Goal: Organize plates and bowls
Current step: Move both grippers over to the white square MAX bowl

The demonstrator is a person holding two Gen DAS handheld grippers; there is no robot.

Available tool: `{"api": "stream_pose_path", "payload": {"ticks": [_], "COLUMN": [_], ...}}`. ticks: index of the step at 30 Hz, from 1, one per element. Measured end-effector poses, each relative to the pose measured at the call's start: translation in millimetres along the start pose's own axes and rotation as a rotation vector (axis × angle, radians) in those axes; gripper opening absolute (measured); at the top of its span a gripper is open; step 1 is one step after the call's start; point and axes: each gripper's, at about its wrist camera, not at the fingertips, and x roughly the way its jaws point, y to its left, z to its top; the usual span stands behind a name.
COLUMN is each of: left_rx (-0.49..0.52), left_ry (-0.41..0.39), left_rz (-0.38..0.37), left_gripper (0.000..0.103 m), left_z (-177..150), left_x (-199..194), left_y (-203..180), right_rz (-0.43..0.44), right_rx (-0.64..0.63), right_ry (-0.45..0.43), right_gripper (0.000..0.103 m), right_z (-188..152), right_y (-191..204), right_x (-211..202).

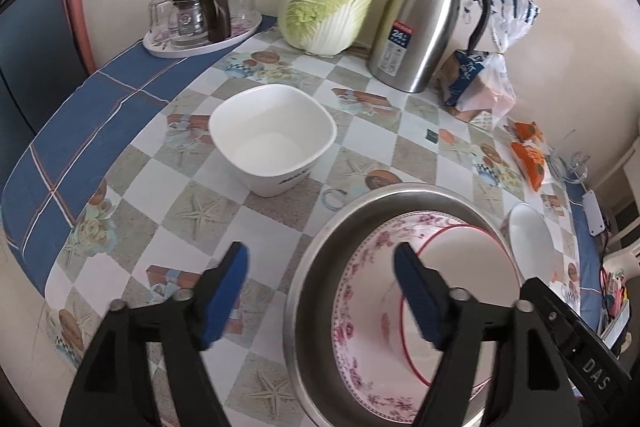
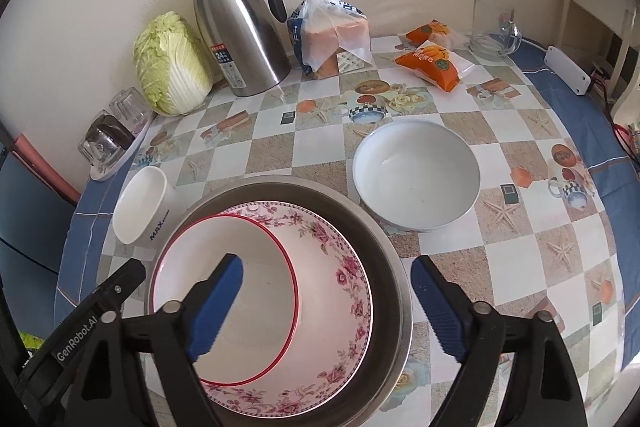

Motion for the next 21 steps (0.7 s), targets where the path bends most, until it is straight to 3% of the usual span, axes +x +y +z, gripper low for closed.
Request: {"api": "stream_pose_path", "payload": {"ticks": [10, 12, 21], "left_rx": [-0.027, -0.040, -0.059], "left_ry": [-0.008, -0.013, -0.030], "left_rz": [0.068, 0.095, 0.181], "left_gripper": [0.084, 0.084, 0.085], "left_z": [2, 6, 34], "left_x": [3, 2, -1], "left_y": [9, 12, 23], "right_rz": [-0.012, -0.011, -0.004], "right_rx": [0.016, 0.016, -0.004], "right_ry": [0.007, 0.002, -0.023], "right_gripper": [0.097, 0.103, 0.103], "right_z": [1, 3, 5], "right_y": [-4, -4, 1], "right_x": [1, 0, -2]}}
